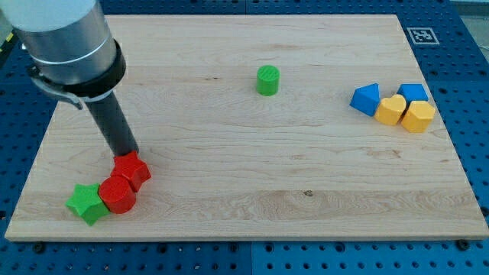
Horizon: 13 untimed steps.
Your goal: Move the green circle closer to the blue triangle
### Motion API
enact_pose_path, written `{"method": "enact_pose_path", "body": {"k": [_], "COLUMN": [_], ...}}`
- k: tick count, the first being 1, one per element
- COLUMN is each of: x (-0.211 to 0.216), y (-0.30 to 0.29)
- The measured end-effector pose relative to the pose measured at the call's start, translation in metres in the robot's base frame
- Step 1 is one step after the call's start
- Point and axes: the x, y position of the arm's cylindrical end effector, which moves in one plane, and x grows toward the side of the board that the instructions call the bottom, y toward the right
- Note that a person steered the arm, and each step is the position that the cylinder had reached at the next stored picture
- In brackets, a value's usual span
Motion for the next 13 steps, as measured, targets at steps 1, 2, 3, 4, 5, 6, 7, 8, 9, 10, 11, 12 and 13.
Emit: {"method": "enact_pose_path", "body": {"k": [1,2,3,4,5,6,7,8,9,10,11,12,13], "x": [-0.054,-0.119,-0.188,-0.221,-0.222,-0.222,-0.221,-0.218,-0.215,-0.207,-0.199,-0.196,-0.195], "y": [0.013,0.047,0.103,0.176,0.180,0.180,0.180,0.180,0.180,0.180,0.180,0.180,0.162]}}
